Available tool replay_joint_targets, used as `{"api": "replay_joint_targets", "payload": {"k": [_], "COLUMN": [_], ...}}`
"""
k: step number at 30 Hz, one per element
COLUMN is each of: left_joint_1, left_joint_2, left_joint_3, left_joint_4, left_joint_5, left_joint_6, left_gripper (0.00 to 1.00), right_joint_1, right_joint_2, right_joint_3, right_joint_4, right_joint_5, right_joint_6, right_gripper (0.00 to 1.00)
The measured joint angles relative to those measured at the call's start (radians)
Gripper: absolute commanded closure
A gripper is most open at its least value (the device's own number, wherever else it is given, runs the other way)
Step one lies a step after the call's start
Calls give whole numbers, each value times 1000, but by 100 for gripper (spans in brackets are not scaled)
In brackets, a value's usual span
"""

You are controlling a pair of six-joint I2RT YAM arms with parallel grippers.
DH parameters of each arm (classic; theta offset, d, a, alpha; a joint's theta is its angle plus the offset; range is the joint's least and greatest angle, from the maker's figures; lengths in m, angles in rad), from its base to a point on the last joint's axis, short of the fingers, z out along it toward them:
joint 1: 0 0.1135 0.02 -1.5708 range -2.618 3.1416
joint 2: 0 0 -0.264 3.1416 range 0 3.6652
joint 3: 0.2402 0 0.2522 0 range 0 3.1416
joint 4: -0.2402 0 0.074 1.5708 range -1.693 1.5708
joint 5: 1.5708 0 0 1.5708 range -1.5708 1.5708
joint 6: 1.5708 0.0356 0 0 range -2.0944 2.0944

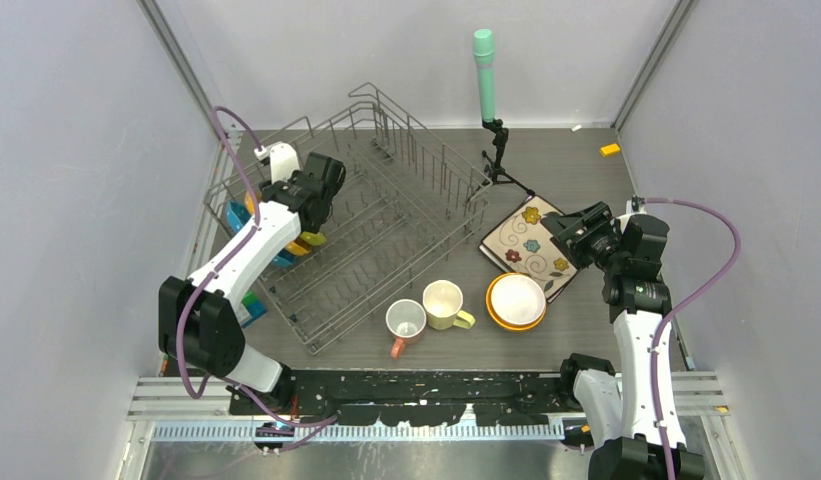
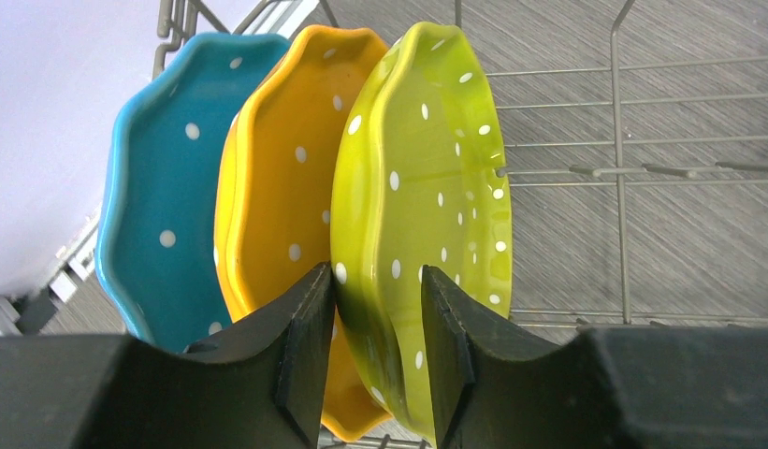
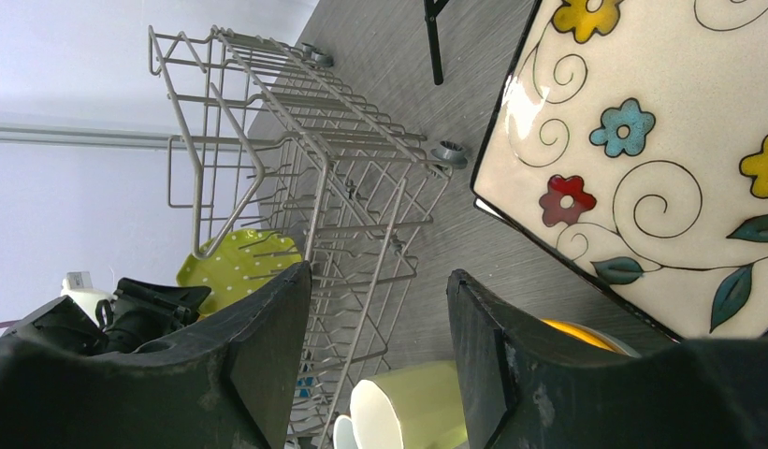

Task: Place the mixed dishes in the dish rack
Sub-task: Insert the plate into the dish rack.

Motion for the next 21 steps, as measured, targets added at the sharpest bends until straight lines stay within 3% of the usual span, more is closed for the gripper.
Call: {"api": "replay_joint_targets", "payload": {"k": [17, 21], "left_joint_1": [0, 1], "left_joint_2": [-35, -38], "left_joint_3": [-36, -36], "left_joint_4": [132, 137], "left_joint_5": [19, 37], "left_joint_6": [195, 215], "left_gripper": [46, 37], "right_joint_1": [0, 0], "right_joint_2": [-7, -7], "right_joint_3": [-6, -8], "right_joint_4": [0, 0], "right_joint_5": [4, 8], "right_joint_6": [1, 1], "right_gripper": [39, 39]}}
